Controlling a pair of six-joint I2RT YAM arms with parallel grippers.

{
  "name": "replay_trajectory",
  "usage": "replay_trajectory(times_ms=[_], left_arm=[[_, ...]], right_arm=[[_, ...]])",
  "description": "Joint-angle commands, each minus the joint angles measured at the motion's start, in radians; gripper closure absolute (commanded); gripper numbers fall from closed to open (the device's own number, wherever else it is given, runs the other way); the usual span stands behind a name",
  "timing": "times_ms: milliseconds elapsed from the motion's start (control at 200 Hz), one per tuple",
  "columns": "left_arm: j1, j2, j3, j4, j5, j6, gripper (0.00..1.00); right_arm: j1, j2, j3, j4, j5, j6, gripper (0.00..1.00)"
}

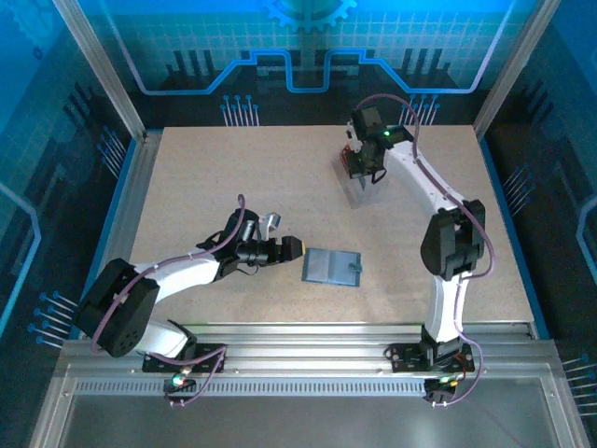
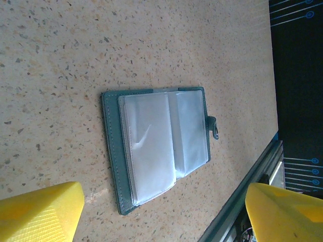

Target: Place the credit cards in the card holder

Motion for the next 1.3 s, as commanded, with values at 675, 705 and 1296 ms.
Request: replay_trajectory(times_ms=[675,705,1296], left_arm=[[-0.052,0.058,0.021,0.134,0.131,-0.014,0.61],[-0.052,0.06,0.021,0.135,0.131,-0.014,0.61],[-0.053,0.222,0.08,0.12,0.148,-0.022,0.77]], right_arm=[[0.052,-0.811,-1.056,0.558,-0.403,0.336,1.0],[0.053,-0.827,-1.088,0.58,-0.414,0.351,1.0],[0.115,-0.737,-1.377,0.975,-0.525,0.499,1.0]])
